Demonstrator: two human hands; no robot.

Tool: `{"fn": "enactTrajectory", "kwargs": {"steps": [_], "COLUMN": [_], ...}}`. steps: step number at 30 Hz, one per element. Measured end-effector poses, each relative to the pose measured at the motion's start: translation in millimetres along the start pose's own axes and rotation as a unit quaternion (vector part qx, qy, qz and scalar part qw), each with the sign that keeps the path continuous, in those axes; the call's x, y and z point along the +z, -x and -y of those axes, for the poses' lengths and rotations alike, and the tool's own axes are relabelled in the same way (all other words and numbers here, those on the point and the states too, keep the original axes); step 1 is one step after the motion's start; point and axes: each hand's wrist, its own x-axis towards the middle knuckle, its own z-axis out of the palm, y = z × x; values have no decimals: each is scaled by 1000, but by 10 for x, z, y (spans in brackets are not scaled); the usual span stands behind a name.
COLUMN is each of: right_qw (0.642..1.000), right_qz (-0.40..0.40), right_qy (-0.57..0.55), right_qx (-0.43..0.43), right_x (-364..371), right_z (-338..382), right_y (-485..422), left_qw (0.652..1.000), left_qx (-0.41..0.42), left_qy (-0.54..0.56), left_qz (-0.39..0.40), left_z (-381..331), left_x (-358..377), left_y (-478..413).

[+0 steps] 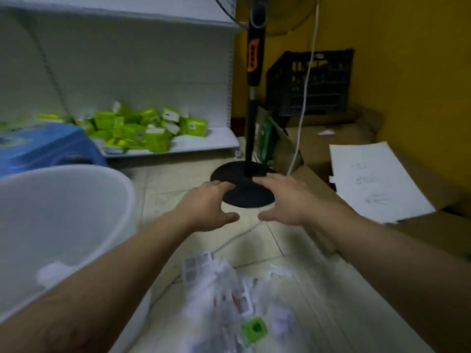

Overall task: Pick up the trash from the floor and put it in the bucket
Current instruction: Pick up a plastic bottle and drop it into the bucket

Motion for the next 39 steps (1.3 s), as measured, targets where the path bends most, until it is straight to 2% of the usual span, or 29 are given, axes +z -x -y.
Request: {"fn": "enactTrajectory", "kwargs": {"steps": [4, 9, 12, 16, 20, 25, 30, 34, 39], "right_qw": [999, 990, 980, 972, 962, 974, 958, 955, 965], "right_qz": [26, 122, 170, 173, 241, 191, 242, 250, 194], "right_qy": [18, -52, -88, -160, -126, -99, -79, -85, -115], "right_qx": [-8, -52, -61, -3, 24, 74, 131, 137, 137], "right_x": [257, 1298, 1868, 2349, 2528, 2661, 2694, 2778, 2651], "right_z": [-451, -449, -350, -424, -678, -854, -890, -868, -743], "right_y": [-10, -116, -109, 62, 177, 165, 477, 678, 846], "left_qw": [997, 982, 971, 952, 936, 930, 926, 938, 949], "left_qx": [-59, -144, -167, -233, -259, -281, -286, -281, -239], "left_qy": [23, 68, 67, 67, 84, 109, 144, 165, 197], "left_qz": [39, 105, 159, 187, 224, 213, 199, 120, 67], "left_z": [-80, -82, -30, -76, -115, -131, -97, -166, -269], "left_x": [589, 1366, 1690, 2047, 2304, 2525, 2568, 2501, 2328], "left_y": [9, 296, 534, 895, 1021, 929, 1001, 1078, 1195]}}
